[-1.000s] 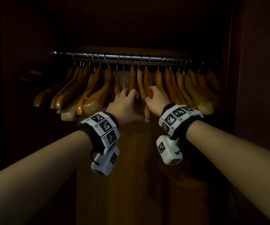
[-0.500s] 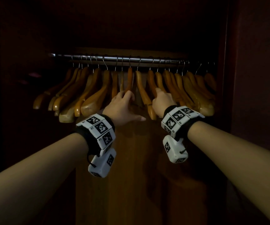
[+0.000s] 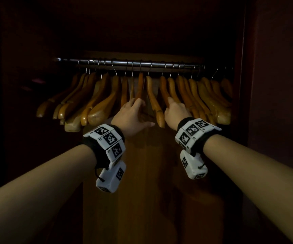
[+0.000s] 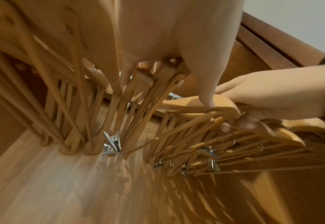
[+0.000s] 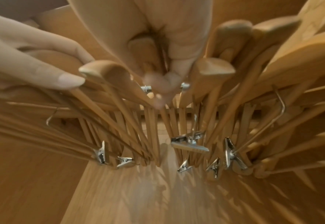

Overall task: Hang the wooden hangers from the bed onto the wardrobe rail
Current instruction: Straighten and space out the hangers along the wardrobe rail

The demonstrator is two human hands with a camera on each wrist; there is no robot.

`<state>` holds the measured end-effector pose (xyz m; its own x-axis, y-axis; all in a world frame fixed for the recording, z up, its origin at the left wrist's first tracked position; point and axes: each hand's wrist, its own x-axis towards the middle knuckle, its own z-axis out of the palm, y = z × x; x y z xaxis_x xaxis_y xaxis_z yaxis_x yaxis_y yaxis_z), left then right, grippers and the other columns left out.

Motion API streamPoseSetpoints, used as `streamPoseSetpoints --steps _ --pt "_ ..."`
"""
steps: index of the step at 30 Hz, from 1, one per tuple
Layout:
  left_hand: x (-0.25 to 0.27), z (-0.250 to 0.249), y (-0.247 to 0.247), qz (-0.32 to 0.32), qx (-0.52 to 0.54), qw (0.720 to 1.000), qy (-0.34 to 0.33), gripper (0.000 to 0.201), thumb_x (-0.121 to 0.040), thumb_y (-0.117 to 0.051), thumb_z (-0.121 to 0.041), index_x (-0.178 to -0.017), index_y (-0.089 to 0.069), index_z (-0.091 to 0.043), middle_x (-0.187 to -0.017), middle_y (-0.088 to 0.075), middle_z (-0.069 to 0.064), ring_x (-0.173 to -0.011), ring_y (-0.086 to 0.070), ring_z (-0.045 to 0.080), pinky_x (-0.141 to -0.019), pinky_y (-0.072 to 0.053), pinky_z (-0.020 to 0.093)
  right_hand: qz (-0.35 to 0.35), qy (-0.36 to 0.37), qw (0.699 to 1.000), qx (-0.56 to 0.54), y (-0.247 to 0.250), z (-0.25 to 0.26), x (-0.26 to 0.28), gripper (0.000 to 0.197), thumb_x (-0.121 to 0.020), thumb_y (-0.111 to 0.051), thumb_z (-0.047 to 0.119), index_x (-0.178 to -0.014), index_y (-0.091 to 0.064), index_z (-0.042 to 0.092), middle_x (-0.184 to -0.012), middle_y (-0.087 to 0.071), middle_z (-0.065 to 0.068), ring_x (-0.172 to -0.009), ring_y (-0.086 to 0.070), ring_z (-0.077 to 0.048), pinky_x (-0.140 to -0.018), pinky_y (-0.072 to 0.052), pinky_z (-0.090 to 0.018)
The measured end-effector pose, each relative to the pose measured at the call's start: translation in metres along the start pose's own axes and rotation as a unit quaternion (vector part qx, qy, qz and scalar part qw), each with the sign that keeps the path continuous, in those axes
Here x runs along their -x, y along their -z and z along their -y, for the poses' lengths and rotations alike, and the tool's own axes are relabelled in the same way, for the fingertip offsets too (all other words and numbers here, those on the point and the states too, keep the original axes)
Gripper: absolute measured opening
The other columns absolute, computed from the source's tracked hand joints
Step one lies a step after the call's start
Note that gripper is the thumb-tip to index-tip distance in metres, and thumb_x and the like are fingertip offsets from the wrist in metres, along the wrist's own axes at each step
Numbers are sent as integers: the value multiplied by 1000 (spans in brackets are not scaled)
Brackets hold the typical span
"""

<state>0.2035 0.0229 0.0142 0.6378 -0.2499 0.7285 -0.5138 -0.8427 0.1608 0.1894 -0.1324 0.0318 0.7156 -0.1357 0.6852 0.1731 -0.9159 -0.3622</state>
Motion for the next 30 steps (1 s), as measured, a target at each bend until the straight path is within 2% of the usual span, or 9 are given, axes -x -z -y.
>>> streamPoseSetpoints --steps 2,4,5,8,12,14,21,27,30 --pt "1 -1 -1 -1 29 1000 9 91 -77 -67 -51 -146 -15 -25 -152 -26 4 -136 -32 25 -108 -36 41 -16 9 1000 10 3 -1 3 40 -98 -38 23 -138 -35 18 -129 -46 -12 -114 -51 -30 -92 -45 -38" --pt "2 -1 -1 -3 64 998 26 105 -78 -68 -49 -150 5 -24 -155 -21 6 -140 -26 23 -112 -31 40 -45 46 998 18 4 -3 9 38 -100 -36 21 -137 -36 15 -139 -33 -11 -125 -40 -29 -96 -40 -38" --pt "3 0 -1 -5 67 997 28 109 -77 -68 -49 -149 9 -22 -155 -19 7 -142 -23 23 -113 -29 40 -61 75 995 19 4 -3 12 39 -99 -36 20 -139 -35 15 -143 -28 -10 -129 -34 -29 -100 -38 -38" --pt "9 2 -1 -14 42 999 11 109 -77 -71 -44 -150 5 -15 -156 -17 8 -144 -16 24 -115 -24 44 -95 184 978 17 4 -2 19 43 -99 -35 18 -142 -34 19 -149 -26 -4 -138 -24 -24 -108 -31 -38" --pt "19 -1 1 -40 2 999 5 98 -81 -69 -35 -150 -3 -12 -156 -15 8 -145 -11 26 -118 -17 42 -62 258 963 53 0 1 23 42 -101 -28 21 -142 -37 22 -149 -32 -3 -139 -23 -20 -111 -24 -38" --pt "24 -2 2 -35 -19 999 12 95 -83 -68 -31 -150 -5 -13 -157 -12 7 -145 -8 24 -118 -14 39 -50 262 962 65 -3 -1 24 42 -101 -28 22 -142 -37 22 -147 -34 -3 -138 -24 -20 -112 -22 -39" --pt "39 -9 8 -27 -47 998 30 90 -85 -66 -27 -150 -6 -12 -157 -12 6 -145 -9 22 -118 -17 39 -38 261 962 69 -2 -6 35 44 -100 -32 29 -143 -35 22 -144 -38 -2 -137 -27 -20 -114 -18 -40" --pt "54 -21 17 -15 -48 998 42 85 -87 -63 -29 -150 -8 -13 -157 -12 7 -145 -11 23 -118 -16 37 -13 242 968 66 10 -10 58 45 -99 -34 33 -143 -33 23 -144 -37 -1 -137 -26 -19 -112 -23 -38" --pt "63 -24 26 -11 -39 998 49 83 -86 -63 -28 -150 -11 -13 -156 -17 9 -144 -15 24 -116 -21 40 2 222 973 67 22 -10 75 44 -99 -35 32 -142 -35 22 -144 -36 -1 -136 -26 -19 -108 -26 -37"
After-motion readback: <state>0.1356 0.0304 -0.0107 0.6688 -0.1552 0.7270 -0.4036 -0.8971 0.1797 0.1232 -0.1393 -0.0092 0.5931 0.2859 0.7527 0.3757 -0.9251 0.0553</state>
